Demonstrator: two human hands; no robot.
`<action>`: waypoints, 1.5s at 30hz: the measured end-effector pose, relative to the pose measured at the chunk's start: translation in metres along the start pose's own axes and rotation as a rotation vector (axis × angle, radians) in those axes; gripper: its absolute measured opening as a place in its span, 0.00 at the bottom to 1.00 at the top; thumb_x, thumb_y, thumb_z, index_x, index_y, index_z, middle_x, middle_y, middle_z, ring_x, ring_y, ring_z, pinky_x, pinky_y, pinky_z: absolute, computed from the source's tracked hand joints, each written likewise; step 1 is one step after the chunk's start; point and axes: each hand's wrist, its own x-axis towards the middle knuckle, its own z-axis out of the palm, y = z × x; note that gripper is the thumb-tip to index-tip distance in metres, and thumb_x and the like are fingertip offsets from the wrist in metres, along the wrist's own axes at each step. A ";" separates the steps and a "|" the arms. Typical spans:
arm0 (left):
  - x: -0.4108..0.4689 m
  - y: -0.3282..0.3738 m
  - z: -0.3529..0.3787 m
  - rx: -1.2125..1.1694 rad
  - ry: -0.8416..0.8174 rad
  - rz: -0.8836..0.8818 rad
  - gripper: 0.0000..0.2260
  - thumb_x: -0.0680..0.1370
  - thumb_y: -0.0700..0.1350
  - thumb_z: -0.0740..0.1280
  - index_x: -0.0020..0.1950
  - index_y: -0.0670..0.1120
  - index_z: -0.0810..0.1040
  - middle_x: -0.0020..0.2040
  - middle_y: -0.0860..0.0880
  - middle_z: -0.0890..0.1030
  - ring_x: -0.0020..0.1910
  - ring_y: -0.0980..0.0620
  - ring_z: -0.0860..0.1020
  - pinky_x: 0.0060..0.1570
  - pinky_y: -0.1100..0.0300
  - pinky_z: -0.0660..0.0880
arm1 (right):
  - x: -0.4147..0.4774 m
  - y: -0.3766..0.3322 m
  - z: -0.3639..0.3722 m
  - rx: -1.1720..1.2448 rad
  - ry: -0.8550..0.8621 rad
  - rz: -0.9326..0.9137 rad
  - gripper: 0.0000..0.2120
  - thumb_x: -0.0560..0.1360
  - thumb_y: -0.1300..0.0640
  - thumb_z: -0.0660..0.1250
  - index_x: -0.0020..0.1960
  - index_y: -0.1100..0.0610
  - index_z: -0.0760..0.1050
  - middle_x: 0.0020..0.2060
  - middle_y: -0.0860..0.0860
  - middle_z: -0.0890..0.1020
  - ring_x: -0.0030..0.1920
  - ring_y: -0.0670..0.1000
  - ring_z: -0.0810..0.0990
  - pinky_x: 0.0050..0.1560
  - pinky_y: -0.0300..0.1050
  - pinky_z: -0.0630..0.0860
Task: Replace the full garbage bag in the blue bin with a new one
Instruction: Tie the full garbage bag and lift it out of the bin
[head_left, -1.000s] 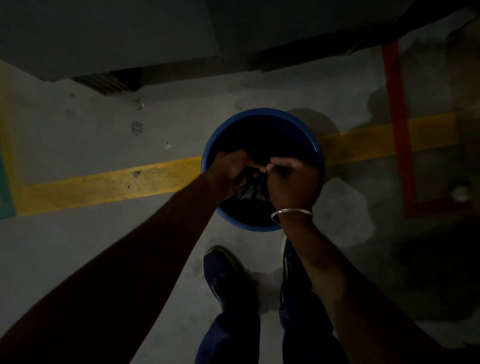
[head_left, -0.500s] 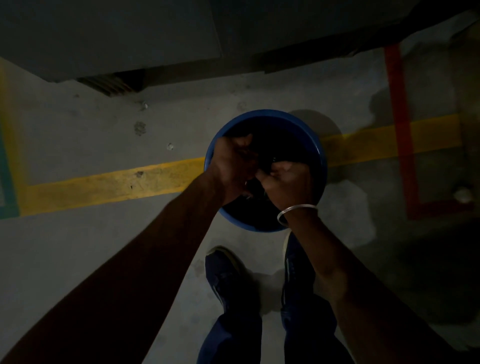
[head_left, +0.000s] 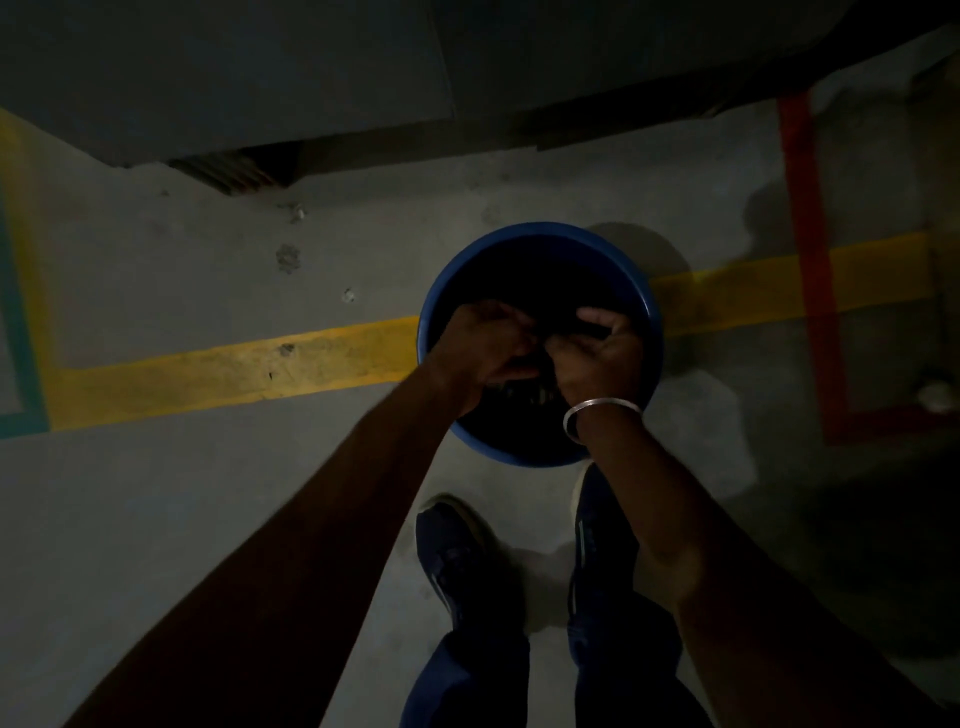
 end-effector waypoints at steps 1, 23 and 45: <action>0.003 -0.005 -0.003 -0.021 0.033 -0.003 0.09 0.76 0.31 0.67 0.54 0.41 0.76 0.49 0.42 0.81 0.46 0.48 0.82 0.44 0.58 0.83 | 0.004 0.000 -0.002 0.071 -0.037 0.097 0.19 0.67 0.65 0.73 0.57 0.57 0.76 0.43 0.52 0.83 0.40 0.47 0.81 0.39 0.37 0.80; 0.007 0.006 -0.013 -0.136 -0.020 -0.137 0.08 0.73 0.36 0.57 0.48 0.43 0.72 0.41 0.42 0.73 0.38 0.47 0.73 0.40 0.57 0.70 | -0.001 0.001 -0.003 -0.709 -0.233 -0.650 0.23 0.71 0.54 0.66 0.66 0.46 0.75 0.53 0.52 0.79 0.56 0.54 0.76 0.56 0.49 0.77; -0.002 0.001 -0.004 -0.302 0.101 -0.050 0.18 0.73 0.34 0.60 0.62 0.34 0.75 0.44 0.40 0.79 0.33 0.48 0.78 0.32 0.56 0.79 | 0.014 0.023 0.004 -1.170 -0.156 -0.855 0.16 0.74 0.45 0.56 0.55 0.50 0.76 0.60 0.52 0.75 0.58 0.57 0.72 0.53 0.53 0.67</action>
